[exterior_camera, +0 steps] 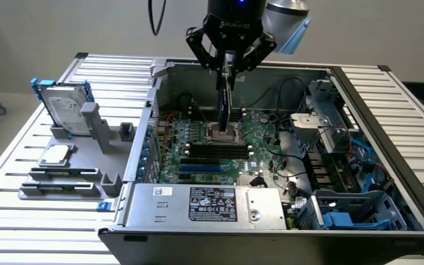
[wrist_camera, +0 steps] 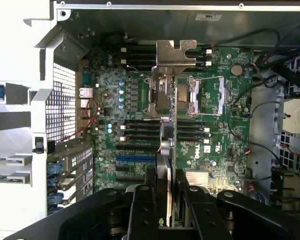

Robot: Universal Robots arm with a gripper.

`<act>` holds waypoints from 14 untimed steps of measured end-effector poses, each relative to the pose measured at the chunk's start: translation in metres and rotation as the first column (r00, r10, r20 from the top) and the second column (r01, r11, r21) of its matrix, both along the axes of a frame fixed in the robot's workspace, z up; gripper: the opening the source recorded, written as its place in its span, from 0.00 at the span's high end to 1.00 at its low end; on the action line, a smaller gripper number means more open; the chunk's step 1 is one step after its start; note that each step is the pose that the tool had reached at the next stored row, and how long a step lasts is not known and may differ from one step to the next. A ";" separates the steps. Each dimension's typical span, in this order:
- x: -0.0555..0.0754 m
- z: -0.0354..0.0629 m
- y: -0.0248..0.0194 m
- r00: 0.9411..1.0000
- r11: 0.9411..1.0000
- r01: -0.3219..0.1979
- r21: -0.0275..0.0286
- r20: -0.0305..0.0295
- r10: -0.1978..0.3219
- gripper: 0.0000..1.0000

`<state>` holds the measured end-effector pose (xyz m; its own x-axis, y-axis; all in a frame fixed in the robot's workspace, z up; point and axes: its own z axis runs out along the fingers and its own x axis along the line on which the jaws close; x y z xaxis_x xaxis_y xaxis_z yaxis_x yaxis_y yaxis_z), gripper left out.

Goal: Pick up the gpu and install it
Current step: 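Insert the gpu into the slot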

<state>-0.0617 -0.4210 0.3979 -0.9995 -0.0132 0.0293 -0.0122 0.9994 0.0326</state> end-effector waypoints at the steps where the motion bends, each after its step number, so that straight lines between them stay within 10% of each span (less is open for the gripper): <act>1: 0.000 0.0000 0.0000 1.000 1.000 -0.006 0.000 0.000 0.006 0.74; 7: 0.000 -0.0012 0.0000 0.994 0.994 -0.111 0.000 0.000 0.111 0.74; 14: 0.000 -0.0041 0.0000 0.972 0.972 -0.237 0.000 0.000 0.237 0.74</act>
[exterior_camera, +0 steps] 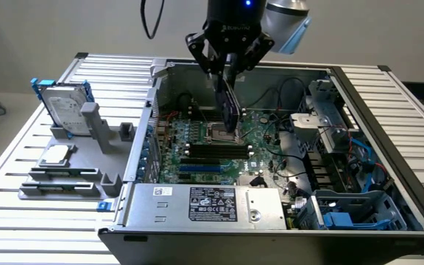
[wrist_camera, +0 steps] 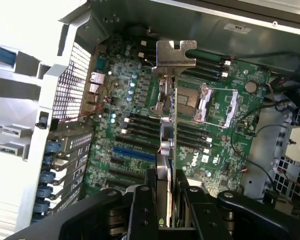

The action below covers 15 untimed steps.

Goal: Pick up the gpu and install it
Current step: 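Insert the gpu into the slot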

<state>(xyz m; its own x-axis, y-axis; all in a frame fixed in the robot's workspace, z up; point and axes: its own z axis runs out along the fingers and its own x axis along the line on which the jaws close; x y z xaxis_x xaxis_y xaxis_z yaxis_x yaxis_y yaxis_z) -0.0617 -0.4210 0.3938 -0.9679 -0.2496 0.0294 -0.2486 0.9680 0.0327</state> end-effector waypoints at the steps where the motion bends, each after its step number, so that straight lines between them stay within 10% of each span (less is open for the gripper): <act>1: 0.000 -0.0005 0.0000 1.000 1.000 -0.018 0.000 0.000 0.018 0.74; 8: 0.000 -0.0040 0.0000 0.989 0.989 -0.145 0.000 0.000 0.145 0.74; 15: 0.000 -0.0057 -0.0001 0.963 0.963 -0.270 0.000 0.000 0.270 0.74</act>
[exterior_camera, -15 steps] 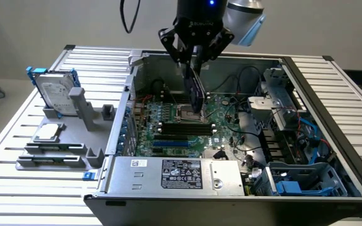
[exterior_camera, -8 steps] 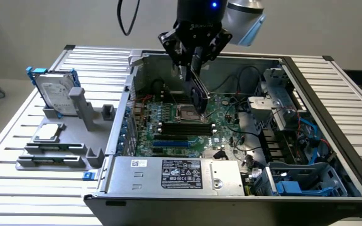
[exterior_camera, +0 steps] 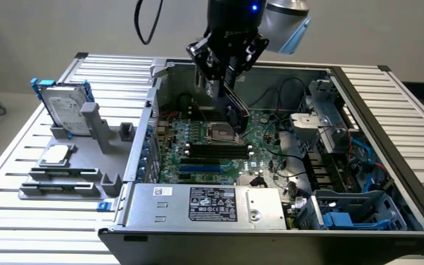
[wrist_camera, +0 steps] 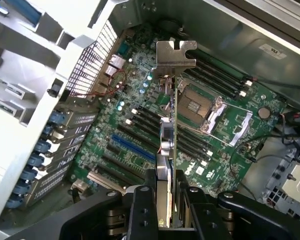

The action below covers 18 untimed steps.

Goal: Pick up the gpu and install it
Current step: 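Insert the gpu into the slot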

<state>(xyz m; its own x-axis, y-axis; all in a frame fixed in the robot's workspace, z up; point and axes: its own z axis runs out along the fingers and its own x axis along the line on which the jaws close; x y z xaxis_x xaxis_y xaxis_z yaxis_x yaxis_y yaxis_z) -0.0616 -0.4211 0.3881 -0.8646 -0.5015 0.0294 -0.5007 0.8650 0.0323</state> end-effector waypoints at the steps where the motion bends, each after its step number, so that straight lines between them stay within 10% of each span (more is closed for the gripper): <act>1: 0.000 0.0008 0.0000 1.000 1.000 -0.018 -0.002 0.000 0.018 0.74; 7: -0.001 0.0088 0.0000 0.992 0.992 -0.122 -0.019 0.005 0.123 0.74; 18: -0.001 0.0036 0.0000 0.948 0.948 -0.317 -0.015 0.008 0.317 0.74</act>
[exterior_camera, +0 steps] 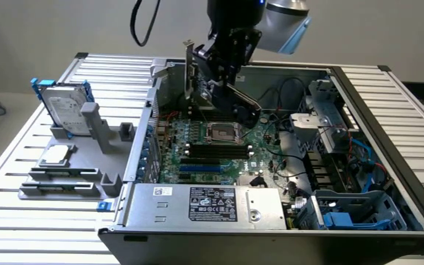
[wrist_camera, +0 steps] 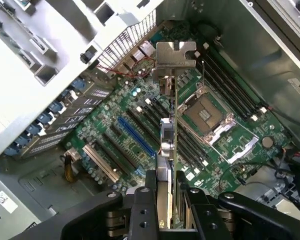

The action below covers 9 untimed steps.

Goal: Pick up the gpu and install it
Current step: 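Insert the gpu into the slot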

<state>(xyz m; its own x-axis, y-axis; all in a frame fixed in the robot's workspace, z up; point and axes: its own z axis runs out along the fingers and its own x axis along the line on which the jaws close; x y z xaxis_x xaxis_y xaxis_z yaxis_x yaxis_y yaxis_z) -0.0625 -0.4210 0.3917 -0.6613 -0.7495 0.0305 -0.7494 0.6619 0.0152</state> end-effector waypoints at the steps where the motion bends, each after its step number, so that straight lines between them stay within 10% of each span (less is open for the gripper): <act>1: 0.000 -0.0010 0.0000 1.000 1.000 -0.018 0.001 0.000 0.018 0.74; 9: 0.000 -0.0100 0.0000 0.987 0.987 -0.163 0.008 0.003 0.163 0.74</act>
